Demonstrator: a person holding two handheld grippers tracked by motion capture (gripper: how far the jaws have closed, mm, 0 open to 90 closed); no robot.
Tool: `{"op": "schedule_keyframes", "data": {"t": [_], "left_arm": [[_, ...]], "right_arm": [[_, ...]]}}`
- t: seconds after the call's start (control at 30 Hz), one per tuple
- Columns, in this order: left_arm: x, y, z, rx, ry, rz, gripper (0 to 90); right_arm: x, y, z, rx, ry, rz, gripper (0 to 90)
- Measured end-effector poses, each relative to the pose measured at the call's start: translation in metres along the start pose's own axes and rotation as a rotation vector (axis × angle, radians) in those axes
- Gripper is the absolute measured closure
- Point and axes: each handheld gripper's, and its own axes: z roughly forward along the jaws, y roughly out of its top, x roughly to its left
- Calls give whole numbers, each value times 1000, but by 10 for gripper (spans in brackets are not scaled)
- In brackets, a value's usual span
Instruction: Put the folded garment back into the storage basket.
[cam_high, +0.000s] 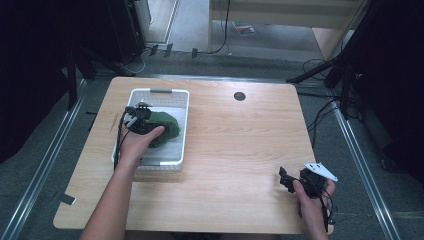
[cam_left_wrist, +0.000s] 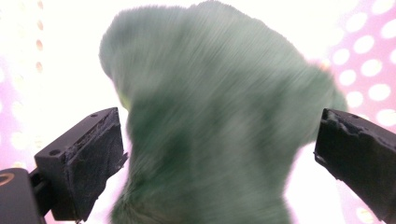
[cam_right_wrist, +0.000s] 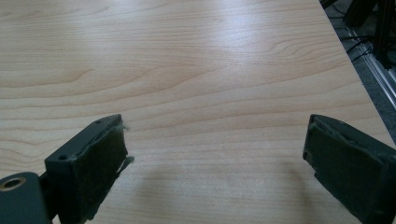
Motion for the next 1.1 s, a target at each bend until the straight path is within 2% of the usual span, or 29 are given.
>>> {"op": "schedule_keyframes", "data": {"t": [0.13,0.2,0.37,0.43,0.57,0.8,1.0,1.1], "left_arm": [[-2,-2,-11,-58,-34,3,15],[-3,-4,-18,-94,-61,22,5],[-5,-9,-36,-208,-127,30,5],[-6,-12,-43,-239,-131,53,5],[-7,-19,-53,-285,-139,72,5],[-3,-33,-75,-385,-173,71,5],[3,-50,-91,-463,-178,91,5],[7,-60,-98,-496,-180,88,5]], "right_arm": [[0,0,0,0,0,0,63],[0,0,0,-1,0,-1,63],[0,0,0,0,0,0,63],[0,0,0,-1,0,0,63],[0,0,0,0,0,1,63],[0,0,0,0,-1,0,63],[0,0,0,2,-1,2,63],[1,0,0,1,-2,1,63]]}}
